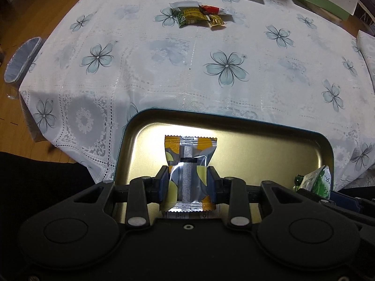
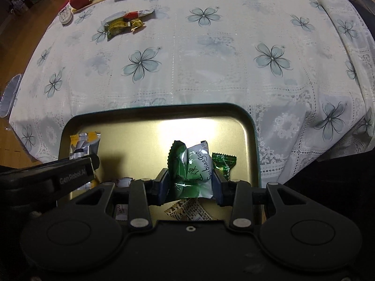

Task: Organize snacks
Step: 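Carry both packets over the gold tray and open both tools, then lift both open tools away from the tray toward the snack pile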

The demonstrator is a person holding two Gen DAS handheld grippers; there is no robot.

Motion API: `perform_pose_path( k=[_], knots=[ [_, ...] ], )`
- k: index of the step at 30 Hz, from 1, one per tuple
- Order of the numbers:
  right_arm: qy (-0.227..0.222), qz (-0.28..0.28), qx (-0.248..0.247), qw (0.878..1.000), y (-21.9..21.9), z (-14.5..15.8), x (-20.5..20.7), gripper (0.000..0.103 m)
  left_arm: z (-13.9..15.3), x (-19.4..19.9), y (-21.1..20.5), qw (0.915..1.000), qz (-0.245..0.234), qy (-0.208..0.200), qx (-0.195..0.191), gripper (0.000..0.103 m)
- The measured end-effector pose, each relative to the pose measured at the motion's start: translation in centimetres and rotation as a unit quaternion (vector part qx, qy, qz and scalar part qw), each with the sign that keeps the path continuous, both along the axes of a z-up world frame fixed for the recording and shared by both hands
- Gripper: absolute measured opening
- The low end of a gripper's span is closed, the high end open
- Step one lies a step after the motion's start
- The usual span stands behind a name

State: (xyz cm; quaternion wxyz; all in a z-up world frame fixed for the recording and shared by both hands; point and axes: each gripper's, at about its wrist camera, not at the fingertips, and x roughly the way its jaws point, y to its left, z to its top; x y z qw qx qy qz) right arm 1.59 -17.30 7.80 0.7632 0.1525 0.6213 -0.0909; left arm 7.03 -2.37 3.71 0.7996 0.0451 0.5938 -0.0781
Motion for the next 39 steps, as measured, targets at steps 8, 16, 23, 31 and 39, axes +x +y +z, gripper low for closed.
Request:
perform_pose_path(
  k=[8,16,23,31,39],
  knots=[
    [-0.011,0.000,-0.010,1.000,0.3,0.9,0.8,0.049,0.9,0.6,-0.3,0.9999,-0.002,-0.014,0.007,0.053],
    [0.022,0.005,-0.008,1.000,0.3,-0.9,0.0,0.049,0.1,-0.4,-0.1,0.9999,-0.005,-0.002,0.009,0.057],
    [0.044,0.005,-0.012,0.999,0.2,-2.1,-0.9,0.049,-0.7,-1.5,0.4,0.9999,-0.003,0.011,0.009,0.057],
    [0.061,0.019,-0.017,0.998,1.1,-2.8,-1.9,0.049,-1.4,-2.8,0.8,0.9997,-0.001,0.019,0.013,0.057],
    [0.073,0.031,-0.012,0.997,1.9,-3.1,-2.5,0.049,-1.4,-3.2,1.1,0.9996,-0.001,0.027,0.011,0.057]
  ],
)
